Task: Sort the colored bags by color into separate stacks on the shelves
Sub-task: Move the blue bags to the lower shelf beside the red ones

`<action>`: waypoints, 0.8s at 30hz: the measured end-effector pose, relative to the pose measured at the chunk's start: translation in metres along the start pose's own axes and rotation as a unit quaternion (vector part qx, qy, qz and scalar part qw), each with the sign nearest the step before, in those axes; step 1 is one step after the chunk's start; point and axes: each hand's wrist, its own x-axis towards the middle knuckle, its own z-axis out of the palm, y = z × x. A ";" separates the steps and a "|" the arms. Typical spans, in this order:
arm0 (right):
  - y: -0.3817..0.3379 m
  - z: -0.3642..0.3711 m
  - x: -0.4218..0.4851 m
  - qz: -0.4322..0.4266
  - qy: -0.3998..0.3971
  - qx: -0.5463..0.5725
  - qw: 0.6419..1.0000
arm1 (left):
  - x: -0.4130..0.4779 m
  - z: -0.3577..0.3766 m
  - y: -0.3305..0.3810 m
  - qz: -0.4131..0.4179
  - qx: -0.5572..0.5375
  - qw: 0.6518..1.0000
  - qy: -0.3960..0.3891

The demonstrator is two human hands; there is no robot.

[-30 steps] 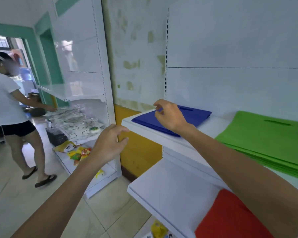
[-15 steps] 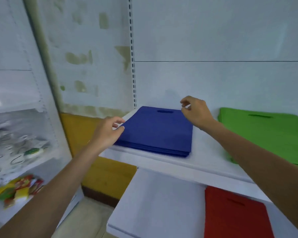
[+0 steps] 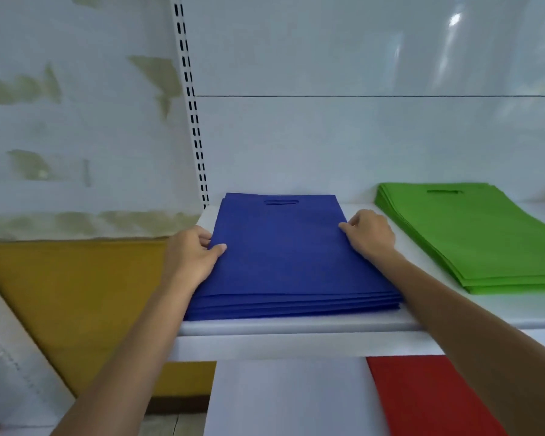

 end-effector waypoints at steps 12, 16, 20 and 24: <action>-0.007 -0.003 -0.014 -0.153 0.157 0.027 0.975 | -0.007 -0.006 0.006 0.079 -0.003 0.989 0.125; -0.011 -0.015 -0.021 -0.177 0.174 0.071 0.966 | -0.016 -0.012 0.011 0.117 -0.032 0.978 0.170; -0.015 -0.055 -0.032 -0.217 0.228 0.160 0.936 | -0.027 -0.017 0.026 0.159 -0.050 0.969 0.184; 0.019 -0.118 -0.045 -0.227 0.289 0.171 0.914 | -0.048 -0.003 0.073 0.248 -0.089 0.951 0.161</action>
